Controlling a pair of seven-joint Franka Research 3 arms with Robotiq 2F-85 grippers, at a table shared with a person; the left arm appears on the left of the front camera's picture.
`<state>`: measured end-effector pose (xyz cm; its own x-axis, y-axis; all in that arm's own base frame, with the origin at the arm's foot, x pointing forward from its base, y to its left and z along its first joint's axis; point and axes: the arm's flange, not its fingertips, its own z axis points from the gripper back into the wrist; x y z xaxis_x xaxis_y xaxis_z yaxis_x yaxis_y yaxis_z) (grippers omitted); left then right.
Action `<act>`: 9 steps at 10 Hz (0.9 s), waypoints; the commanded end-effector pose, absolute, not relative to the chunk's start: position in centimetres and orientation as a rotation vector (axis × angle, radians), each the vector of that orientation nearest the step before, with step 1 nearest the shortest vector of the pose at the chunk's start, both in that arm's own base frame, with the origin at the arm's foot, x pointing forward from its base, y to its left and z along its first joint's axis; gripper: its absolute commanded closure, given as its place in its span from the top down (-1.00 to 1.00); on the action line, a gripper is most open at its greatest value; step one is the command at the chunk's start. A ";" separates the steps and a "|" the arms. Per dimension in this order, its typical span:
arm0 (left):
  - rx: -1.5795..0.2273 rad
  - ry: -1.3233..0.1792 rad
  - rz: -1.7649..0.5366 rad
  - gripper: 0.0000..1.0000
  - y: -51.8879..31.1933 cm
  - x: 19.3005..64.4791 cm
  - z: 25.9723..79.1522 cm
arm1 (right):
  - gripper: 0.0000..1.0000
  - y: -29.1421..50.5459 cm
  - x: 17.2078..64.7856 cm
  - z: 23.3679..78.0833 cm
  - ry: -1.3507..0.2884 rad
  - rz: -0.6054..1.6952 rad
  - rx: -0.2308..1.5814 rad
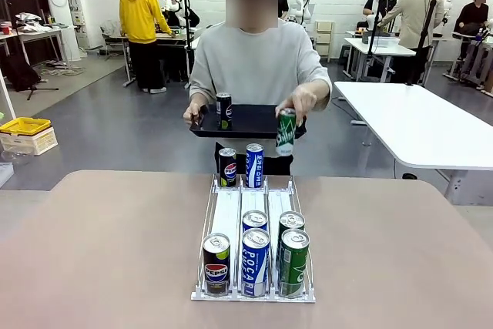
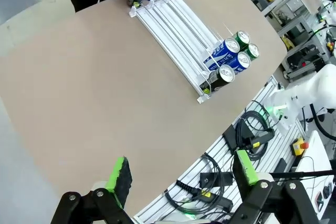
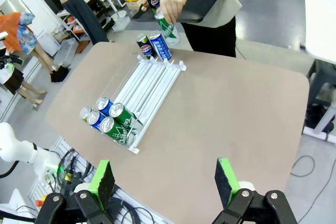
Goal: Retrieve and hand over the desired beverage to the person.
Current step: Pick up another can of the same type that the person held from the Automatic Can Dispenser.
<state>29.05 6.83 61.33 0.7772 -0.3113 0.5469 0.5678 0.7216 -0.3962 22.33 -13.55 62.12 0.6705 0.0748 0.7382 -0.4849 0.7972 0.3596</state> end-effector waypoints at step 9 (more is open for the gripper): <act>-0.576 -0.469 -0.512 1.00 7.0 29.0 61.4 | 1.00 -13.4 22.6 62.1 -0.792 0.352 0.596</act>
